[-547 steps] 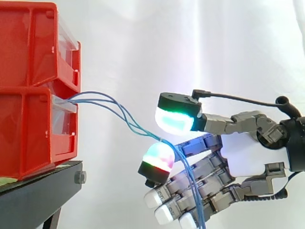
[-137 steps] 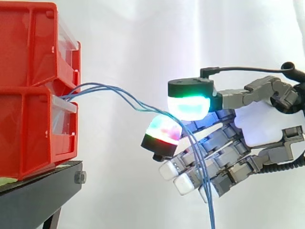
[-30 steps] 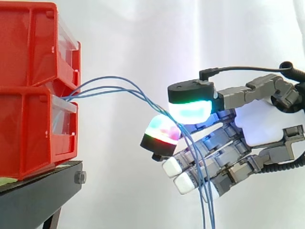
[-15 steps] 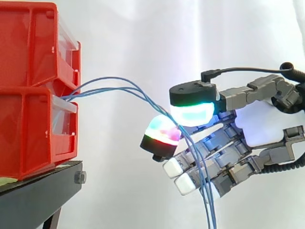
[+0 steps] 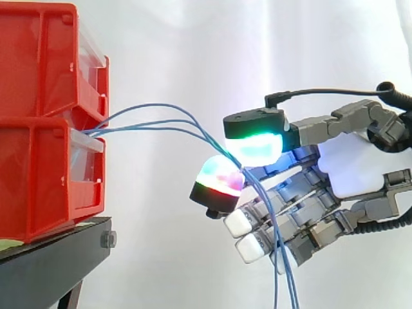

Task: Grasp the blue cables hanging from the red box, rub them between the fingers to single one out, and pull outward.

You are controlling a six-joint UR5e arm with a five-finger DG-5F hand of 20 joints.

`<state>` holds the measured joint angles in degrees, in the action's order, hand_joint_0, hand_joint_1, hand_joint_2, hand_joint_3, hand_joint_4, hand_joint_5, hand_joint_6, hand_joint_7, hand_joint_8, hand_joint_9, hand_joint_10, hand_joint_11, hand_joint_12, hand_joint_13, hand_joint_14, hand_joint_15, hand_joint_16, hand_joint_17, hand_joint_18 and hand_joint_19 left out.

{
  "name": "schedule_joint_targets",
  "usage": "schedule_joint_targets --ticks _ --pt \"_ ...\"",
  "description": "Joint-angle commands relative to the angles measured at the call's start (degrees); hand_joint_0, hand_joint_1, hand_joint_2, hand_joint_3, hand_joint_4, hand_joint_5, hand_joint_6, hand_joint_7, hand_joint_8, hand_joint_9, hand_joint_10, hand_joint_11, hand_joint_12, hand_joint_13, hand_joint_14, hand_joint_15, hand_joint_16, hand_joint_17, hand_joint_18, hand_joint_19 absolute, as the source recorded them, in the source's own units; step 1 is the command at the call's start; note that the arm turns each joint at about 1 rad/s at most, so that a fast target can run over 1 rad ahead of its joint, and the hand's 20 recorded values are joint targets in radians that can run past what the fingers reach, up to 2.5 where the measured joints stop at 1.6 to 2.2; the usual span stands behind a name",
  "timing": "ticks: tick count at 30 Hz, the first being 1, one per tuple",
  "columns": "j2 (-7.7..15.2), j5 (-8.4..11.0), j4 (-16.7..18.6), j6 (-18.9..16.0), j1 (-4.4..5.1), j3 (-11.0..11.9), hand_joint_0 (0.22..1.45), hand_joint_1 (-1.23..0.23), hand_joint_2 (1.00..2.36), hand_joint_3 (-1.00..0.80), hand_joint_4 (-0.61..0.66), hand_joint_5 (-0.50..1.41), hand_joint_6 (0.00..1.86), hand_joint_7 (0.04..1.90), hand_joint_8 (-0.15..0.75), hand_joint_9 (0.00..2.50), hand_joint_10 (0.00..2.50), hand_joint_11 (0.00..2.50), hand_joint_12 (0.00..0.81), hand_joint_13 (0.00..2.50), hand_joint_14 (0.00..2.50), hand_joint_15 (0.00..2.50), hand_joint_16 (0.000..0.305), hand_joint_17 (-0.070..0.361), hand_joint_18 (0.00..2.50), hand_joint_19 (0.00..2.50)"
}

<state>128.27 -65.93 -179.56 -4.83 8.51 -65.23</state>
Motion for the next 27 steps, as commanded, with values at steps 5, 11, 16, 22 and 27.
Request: schedule_joint_targets --ticks 5,11,16,22,27 --pt "0.05 -0.08 0.00 0.00 0.01 0.02 0.58 -0.44 1.01 -0.30 0.26 -0.11 0.67 1.13 0.278 0.84 0.01 0.41 0.372 0.79 0.01 0.38 0.053 0.120 0.65 0.54" --pt "0.05 -0.08 0.00 0.00 0.01 0.02 0.50 -0.43 1.00 -0.49 0.25 -0.11 0.66 1.17 0.272 0.83 0.01 0.42 0.361 0.78 0.01 0.38 0.051 0.114 0.63 0.56" --pt "-0.04 0.01 0.00 -0.09 0.01 0.02 0.46 -0.42 1.00 -0.50 0.27 -0.11 0.67 1.14 0.289 0.84 0.01 0.42 0.379 0.80 0.01 0.38 0.055 0.123 0.66 0.54" --pt "-0.04 0.01 0.00 -0.09 0.10 0.02 0.44 -0.69 1.00 -0.50 0.27 -0.13 0.72 1.05 0.286 0.81 0.01 0.42 0.383 0.80 0.01 0.38 0.056 0.126 0.68 0.51" --pt "0.05 -0.08 0.00 -0.09 0.01 0.02 0.54 -0.81 1.00 -0.50 0.21 -0.16 0.76 1.02 0.246 0.76 0.01 0.43 0.343 0.76 0.01 0.38 0.048 0.109 0.63 0.52"
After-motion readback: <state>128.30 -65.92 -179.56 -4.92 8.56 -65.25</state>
